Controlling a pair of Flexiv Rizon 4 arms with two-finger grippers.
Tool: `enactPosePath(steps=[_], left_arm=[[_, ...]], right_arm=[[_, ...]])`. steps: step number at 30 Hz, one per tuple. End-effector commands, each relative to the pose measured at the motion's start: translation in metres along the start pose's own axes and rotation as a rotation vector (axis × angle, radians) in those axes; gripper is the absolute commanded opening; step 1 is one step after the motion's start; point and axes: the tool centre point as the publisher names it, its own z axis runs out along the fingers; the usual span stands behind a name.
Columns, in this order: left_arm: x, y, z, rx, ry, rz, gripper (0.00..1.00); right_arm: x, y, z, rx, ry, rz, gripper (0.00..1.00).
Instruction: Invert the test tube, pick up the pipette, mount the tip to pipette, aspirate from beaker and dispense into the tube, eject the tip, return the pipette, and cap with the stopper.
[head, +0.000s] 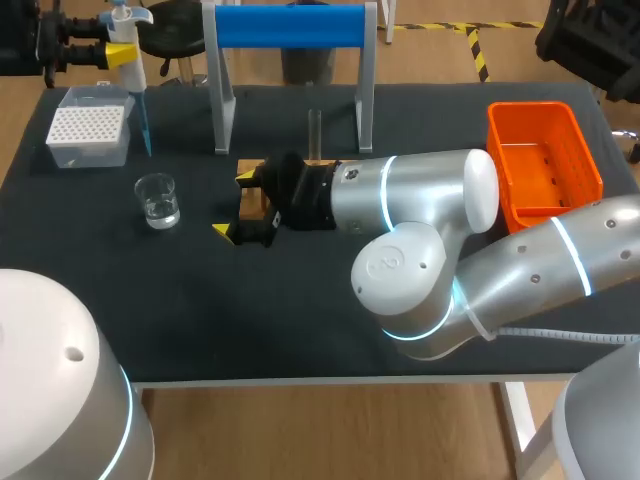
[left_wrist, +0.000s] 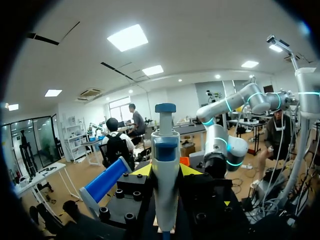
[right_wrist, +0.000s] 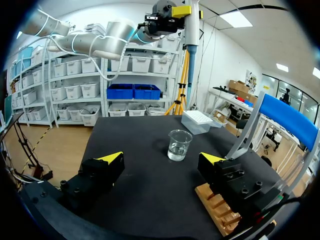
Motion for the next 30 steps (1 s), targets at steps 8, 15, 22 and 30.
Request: enactPosePath(steps=[8, 15, 22, 30], left_arm=[[-0.008, 0.019, -0.002, 0.013, -0.005, -0.030, 0.00], [-0.010, 0.029, -0.005, 0.028, -0.013, -0.040, 0.00], [-0.010, 0.043, -0.005, 0.036, -0.016, -0.050, 0.00], [-0.009, 0.055, -0.006, 0.045, -0.033, -0.061, 0.00]], right_arm=[[-0.001, 0.001, 0.000, 0.004, 0.003, 0.000, 1.00], [-0.001, 0.001, 0.000, 0.004, 0.003, 0.000, 1.00], [-0.001, 0.001, 0.000, 0.004, 0.003, 0.000, 1.00], [-0.001, 0.001, 0.000, 0.004, 0.003, 0.000, 1.00]])
